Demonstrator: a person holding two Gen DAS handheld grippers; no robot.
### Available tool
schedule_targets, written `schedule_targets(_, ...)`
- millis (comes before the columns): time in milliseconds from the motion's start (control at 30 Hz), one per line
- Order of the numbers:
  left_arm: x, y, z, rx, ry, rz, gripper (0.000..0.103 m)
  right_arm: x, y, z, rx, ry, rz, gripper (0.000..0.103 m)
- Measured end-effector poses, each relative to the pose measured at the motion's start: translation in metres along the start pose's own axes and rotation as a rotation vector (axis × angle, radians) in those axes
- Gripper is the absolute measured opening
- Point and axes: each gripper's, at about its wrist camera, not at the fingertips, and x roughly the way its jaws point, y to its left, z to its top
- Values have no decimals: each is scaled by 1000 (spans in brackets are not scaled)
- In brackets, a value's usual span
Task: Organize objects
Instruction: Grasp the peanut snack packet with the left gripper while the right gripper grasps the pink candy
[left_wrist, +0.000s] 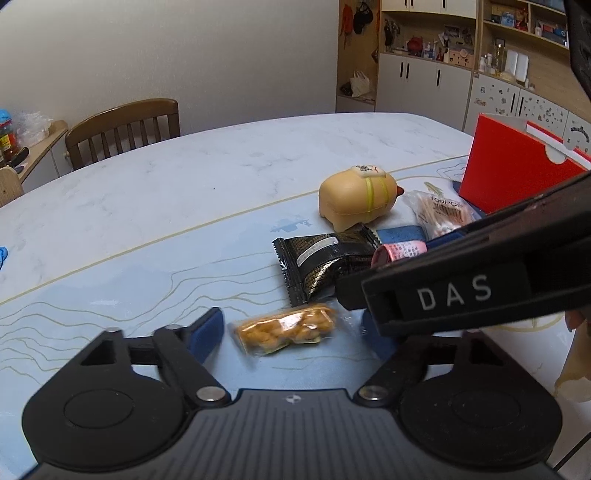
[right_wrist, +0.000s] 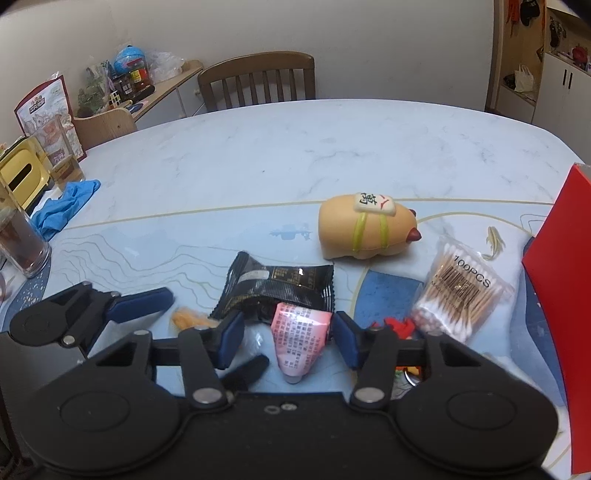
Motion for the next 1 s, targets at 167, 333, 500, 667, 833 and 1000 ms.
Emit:
schedule_targets(167,-2,1,-1,3,-15,-7,61,-3,-4,-1,8,-4,14,43)
schedule_targets(333,-5,2,-1,-9,-22,10,36,-9,-6,-4,4,-1,32,33)
schedule_targets(500,-8,5,-1,-16,-13,3,34,-20,-10,-11,-10,-7,49,32)
schedule_targets(667,-16,5,-5,-7,0,-26,38,-33,-15,-17,-17,-12,65,32)
schedule_targets(833,-24,-3,-8,46,-34,-16,76,-45,-22,-23,-26,-20,68,32)
schedule_targets(1000,-19,-11,0,102,-39,-8,76,-52,-30,-28,-24,-24,64,32)
